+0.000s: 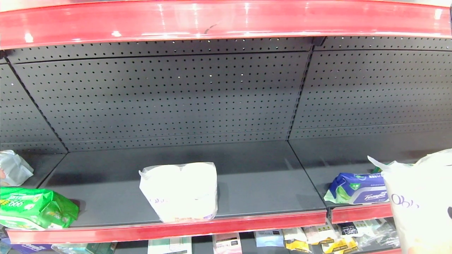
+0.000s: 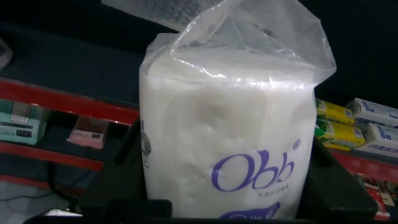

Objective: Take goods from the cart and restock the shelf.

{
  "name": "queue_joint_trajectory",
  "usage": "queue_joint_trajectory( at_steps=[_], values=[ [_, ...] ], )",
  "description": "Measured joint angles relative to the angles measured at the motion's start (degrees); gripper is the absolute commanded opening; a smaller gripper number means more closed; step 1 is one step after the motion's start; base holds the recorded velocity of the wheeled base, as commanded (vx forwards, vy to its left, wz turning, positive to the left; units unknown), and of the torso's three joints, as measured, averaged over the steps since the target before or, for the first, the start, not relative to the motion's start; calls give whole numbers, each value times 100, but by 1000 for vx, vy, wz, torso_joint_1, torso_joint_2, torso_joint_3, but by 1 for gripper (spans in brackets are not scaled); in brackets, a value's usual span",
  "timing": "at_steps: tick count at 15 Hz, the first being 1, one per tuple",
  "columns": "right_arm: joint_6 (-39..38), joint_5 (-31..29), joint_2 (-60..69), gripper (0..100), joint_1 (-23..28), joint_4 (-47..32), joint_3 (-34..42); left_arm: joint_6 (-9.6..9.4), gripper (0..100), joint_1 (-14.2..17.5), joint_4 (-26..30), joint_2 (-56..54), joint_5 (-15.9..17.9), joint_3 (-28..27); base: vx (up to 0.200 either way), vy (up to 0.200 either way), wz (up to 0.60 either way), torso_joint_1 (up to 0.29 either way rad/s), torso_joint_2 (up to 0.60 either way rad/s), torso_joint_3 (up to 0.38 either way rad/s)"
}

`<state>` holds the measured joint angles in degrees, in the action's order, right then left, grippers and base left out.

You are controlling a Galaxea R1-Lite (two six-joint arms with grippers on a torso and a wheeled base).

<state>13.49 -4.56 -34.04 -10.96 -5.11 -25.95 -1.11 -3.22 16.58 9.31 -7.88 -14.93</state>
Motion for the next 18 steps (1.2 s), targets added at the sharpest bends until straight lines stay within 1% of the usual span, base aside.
queue_joint_trajectory(
  at_steps=[1,2,3,4,5,6,7,8,9,10,11,12,13,14,17,18],
  values=[
    [2,0,0,0,0,16,-4,0,100,63,-57,-155,18,199,0,0,0,0,0,0],
    [0,2,-2,0,0,16,-4,-1,100,118,-208,-341,117,446,0,0,0,0,0,0],
    [2,0,-2,0,0,18,-4,-4,100,162,-405,-491,443,606,0,0,0,0,0,0],
    [2,-1,-2,0,0,29,10,-28,100,199,-460,-607,856,697,0,0,0,0,0,0],
    [0,0,0,0,0,24,27,-45,100,232,-566,-714,1143,774,0,0,0,0,0,0],
    [2,-1,2,0,2,27,29,-15,100,258,-919,-795,1201,896,0,0,0,0,0,0],
    [-1,0,5,0,5,27,30,122,100,271,-1453,-847,1047,1050,0,0,0,0,0,0],
    [-1,0,6,0,5,27,35,200,100,284,-1631,-883,686,1202,0,0,0,0,0,0],
    [0,-1,6,0,7,27,35,217,100,291,-1766,-905,482,1285,0,0,0,0,0,0],
    [0,-1,6,0,7,27,38,272,100,293,-1959,-916,451,1379,0,0,0,0,0,0],
    [-1,-1,6,0,7,27,44,335,100,293,-1970,-922,519,1436,0,0,0,0,0,0],
    [-1,-1,9,0,7,27,46,360,100,293,-1918,-926,602,1463,0,0,0,0,0,0],
    [-1,-1,9,0,7,27,52,397,100,291,-1712,-929,841,1484,0,0,0,0,0,0],
    [0,0,5,0,10,29,57,408,100,289,-1674,-922,916,1484,0,0,0,0,0,0],
    [-4,-1,0,0,10,29,63,422,100,293,-1663,-926,911,1484,0,0,0,0,0,0],
    [-6,0,0,0,7,27,71,414,100,295,-1665,-929,913,1484,0,0,600,2,7,2]
  ],
)
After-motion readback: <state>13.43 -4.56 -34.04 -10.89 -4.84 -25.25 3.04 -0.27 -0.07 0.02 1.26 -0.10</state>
